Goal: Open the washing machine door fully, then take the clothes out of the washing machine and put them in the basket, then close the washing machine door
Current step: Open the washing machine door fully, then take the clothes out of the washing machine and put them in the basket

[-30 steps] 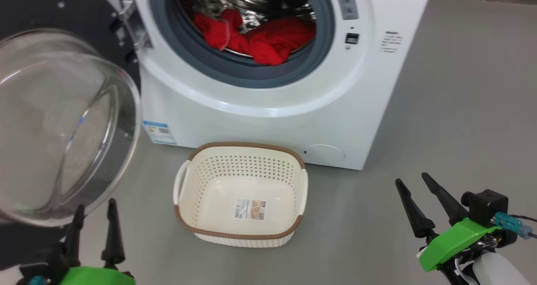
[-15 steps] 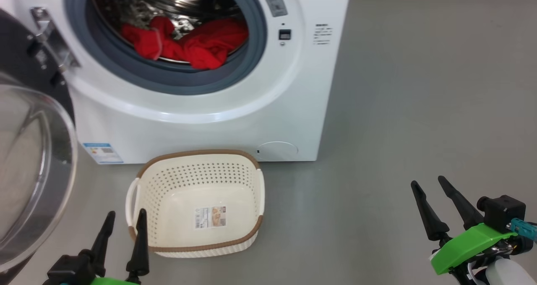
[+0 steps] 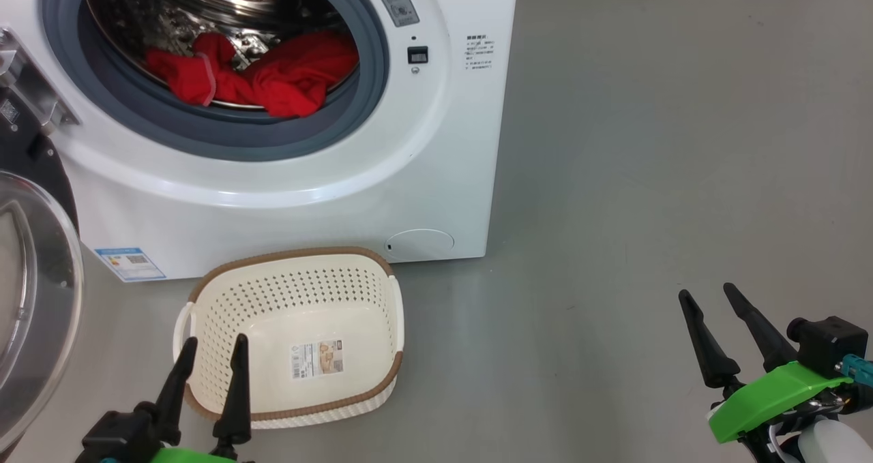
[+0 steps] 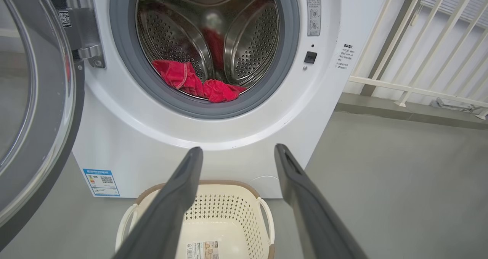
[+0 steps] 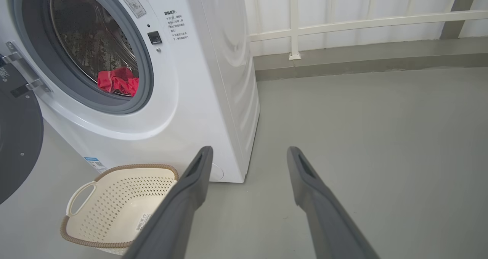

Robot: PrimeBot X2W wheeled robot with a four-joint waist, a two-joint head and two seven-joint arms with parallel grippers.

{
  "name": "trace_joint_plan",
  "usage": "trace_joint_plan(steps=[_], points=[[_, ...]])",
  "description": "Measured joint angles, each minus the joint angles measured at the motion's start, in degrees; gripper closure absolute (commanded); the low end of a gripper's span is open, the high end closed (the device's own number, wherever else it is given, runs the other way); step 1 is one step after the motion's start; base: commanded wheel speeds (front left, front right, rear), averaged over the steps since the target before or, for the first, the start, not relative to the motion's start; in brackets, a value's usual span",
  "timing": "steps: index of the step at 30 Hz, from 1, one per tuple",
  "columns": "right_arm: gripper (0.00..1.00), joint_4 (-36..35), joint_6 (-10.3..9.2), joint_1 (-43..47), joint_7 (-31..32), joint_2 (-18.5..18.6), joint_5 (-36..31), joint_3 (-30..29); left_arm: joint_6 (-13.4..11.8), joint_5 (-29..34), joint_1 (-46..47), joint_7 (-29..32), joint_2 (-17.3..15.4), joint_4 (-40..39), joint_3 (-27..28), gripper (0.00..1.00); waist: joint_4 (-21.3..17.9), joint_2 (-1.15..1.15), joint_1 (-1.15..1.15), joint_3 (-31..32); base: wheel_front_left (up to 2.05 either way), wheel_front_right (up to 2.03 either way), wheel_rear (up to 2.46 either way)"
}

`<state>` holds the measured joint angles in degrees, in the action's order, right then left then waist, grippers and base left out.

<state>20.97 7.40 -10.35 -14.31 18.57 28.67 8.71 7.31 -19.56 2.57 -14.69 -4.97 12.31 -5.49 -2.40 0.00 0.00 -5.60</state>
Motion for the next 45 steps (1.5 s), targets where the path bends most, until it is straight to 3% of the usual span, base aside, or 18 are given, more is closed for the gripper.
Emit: trace_joint_plan(steps=[14, 34, 45], points=[[0.00, -0.45, 0.00, -0.01, 0.00, -0.35, -0.38, -0.34, 0.00, -0.88, 0.03, 0.00, -0.45, -0.14, 0.46, 0.00, 0.92, 0.00, 0.00, -0.63, 0.13, -0.15, 0.02], [0.00, -0.60, 0.00, -0.48, 0.00, -0.49, -0.38, 0.09, 0.00, -1.40, 1.60, 0.00, -0.40, 0.16, 1.08, 0.00, 0.92, 0.00, 0.00, -2.52, 1.29, -1.40, 0.11], [0.00, -0.59, 0.00, -0.60, 0.01, -0.68, -0.38, 0.20, 0.00, -1.71, 2.46, 0.00, -0.40, -0.18, 0.25, 0.00, 1.03, 0.00, 0.00, -2.99, 0.53, -0.53, 0.00]])
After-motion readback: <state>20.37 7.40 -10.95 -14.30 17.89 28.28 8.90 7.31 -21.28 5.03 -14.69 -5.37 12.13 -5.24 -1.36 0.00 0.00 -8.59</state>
